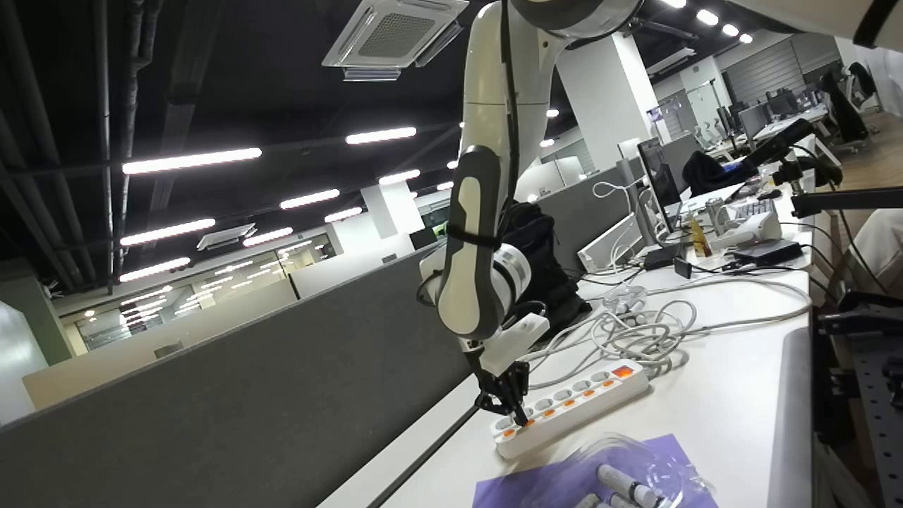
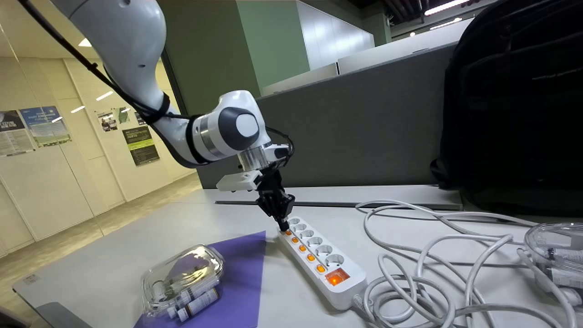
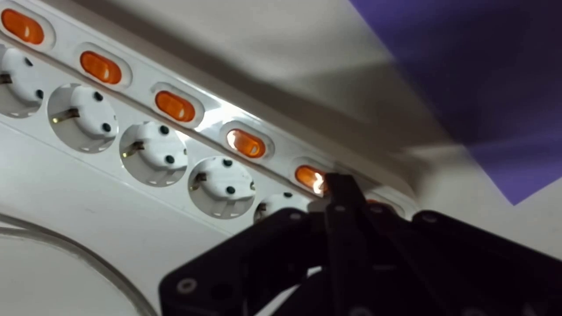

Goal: Turn on the second switch from the left side of the adapter

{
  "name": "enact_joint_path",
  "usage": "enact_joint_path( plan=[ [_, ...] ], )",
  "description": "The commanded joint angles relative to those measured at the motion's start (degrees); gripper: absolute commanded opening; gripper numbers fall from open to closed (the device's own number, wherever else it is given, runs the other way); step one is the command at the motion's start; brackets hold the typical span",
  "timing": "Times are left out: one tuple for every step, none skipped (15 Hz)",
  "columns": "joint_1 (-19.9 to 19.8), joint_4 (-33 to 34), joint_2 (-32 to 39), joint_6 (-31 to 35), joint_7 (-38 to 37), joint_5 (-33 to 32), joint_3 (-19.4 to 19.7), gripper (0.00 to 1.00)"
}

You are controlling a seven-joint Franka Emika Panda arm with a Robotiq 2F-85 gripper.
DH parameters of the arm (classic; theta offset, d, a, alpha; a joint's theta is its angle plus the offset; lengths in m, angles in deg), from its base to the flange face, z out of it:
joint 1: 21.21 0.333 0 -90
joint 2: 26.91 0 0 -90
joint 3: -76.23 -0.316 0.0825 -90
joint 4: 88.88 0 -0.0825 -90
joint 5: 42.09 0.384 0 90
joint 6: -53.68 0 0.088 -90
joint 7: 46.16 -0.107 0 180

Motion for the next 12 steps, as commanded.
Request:
enact_joint_path(
  plan=[
    [-0.36, 0.43, 0.19, 0.04, 0.04, 0.65, -0.11, 0.00],
    [-0.47, 0.44, 0.21, 0.03, 0.02, 0.84, -0.15, 0.00],
    [-0.69, 0.50, 0.29, -0.11, 0.02, 1.22, -0.29, 0.00],
    [-0.89, 0.60, 0.39, -0.25, 0.11, 1.58, -0.39, 0.00],
    [-1.03, 0.76, 0.58, -0.47, 0.03, 2.04, -0.41, 0.00],
    [-1.14, 0.94, 0.77, -0.71, 0.05, 2.29, -0.41, 0.00],
    [-1.33, 1.24, 1.06, -1.03, 0.06, 2.61, -0.45, 0.00],
    [-1.53, 1.45, 1.22, -1.23, 0.15, 3.02, -0.56, 0.00],
    [-1.60, 1.76, 1.53, -1.49, 0.09, 3.35, -0.53, 0.00],
    [-1.71, 2.00, 1.74, -1.79, 0.18, 3.55, -0.60, 0.00],
    [-1.70, 2.29, 2.02, -2.06, 0.04, 3.65, -0.51, 0.00],
    [-1.73, 2.62, 2.35, -2.44, -0.04, 3.88, -0.47, 0.00]
  ],
)
